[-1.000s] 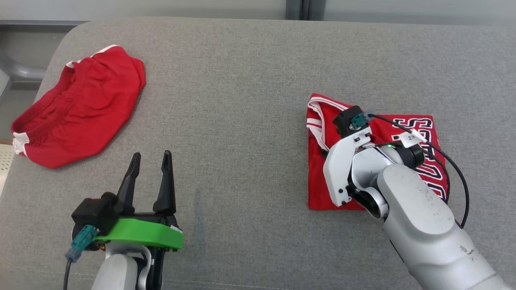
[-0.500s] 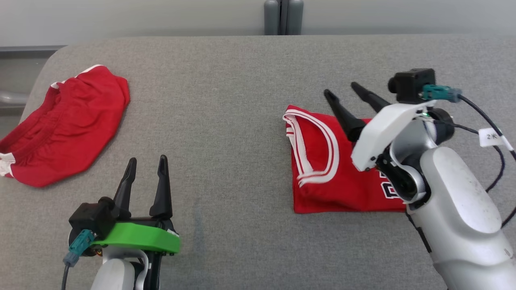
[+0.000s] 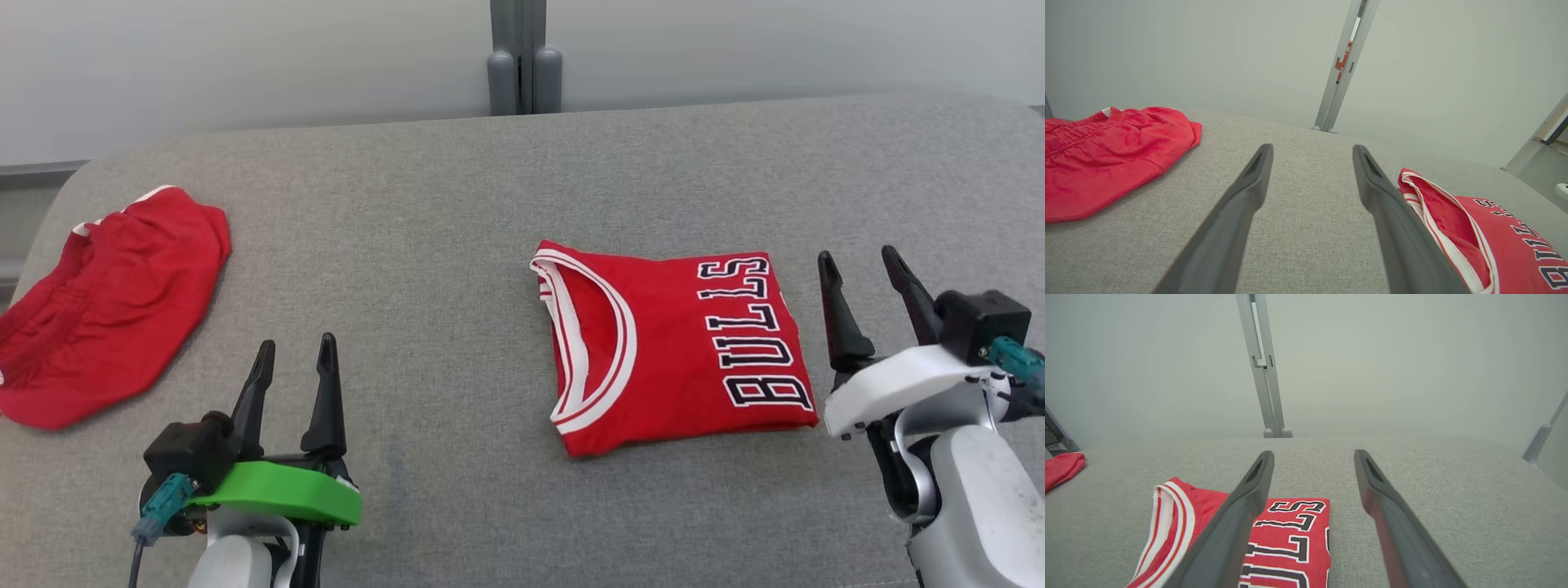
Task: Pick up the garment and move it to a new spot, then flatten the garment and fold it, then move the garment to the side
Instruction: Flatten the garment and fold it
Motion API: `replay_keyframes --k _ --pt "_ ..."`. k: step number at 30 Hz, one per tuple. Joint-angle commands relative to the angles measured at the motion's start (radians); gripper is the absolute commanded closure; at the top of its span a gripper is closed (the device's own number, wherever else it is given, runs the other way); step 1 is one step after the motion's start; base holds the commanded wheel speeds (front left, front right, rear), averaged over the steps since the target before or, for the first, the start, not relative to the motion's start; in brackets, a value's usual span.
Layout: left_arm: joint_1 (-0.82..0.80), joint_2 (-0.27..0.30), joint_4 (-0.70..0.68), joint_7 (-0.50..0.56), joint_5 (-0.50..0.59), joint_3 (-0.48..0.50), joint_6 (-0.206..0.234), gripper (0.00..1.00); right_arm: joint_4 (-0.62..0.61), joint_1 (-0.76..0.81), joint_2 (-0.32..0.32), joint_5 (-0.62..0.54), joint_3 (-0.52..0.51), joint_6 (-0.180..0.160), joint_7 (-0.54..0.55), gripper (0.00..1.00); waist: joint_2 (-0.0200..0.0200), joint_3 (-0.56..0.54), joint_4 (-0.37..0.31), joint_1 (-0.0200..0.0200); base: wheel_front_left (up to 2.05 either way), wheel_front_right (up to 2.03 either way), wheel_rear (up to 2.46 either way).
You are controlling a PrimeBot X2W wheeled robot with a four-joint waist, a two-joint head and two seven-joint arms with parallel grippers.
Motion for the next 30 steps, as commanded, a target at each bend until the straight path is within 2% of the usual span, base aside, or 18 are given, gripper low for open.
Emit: replay_keyframes --k 1,3,13,30 --pt "0.009 0.003 0.0 0.001 0.007 0.004 -0.004 0.0 0.01 0.019 0.002 -0.008 -0.006 0.0 -0.025 0.0 0.0 -0.019 -0.02 0.0 0.0 0.0 0.0" --pt "0.008 0.003 -0.002 0.001 0.016 0.003 -0.004 0.0 0.026 0.037 -0.002 -0.02 -0.01 0.0 -0.071 0.0 0.0 -0.028 -0.026 0.0 0.0 0.0 0.0" --pt "0.038 0.003 -0.004 0.001 0.029 0.014 -0.004 0.0 0.114 0.056 -0.012 0.021 0.04 0.0 -0.108 0.0 0.0 -0.042 -0.033 0.0 0.0 0.0 0.0" --pt "0.046 0.003 0.006 0.001 0.023 0.026 -0.004 0.0 0.133 0.021 -0.001 0.028 0.038 0.0 -0.131 0.0 0.0 -0.031 -0.024 0.0 0.0 0.0 0.0"
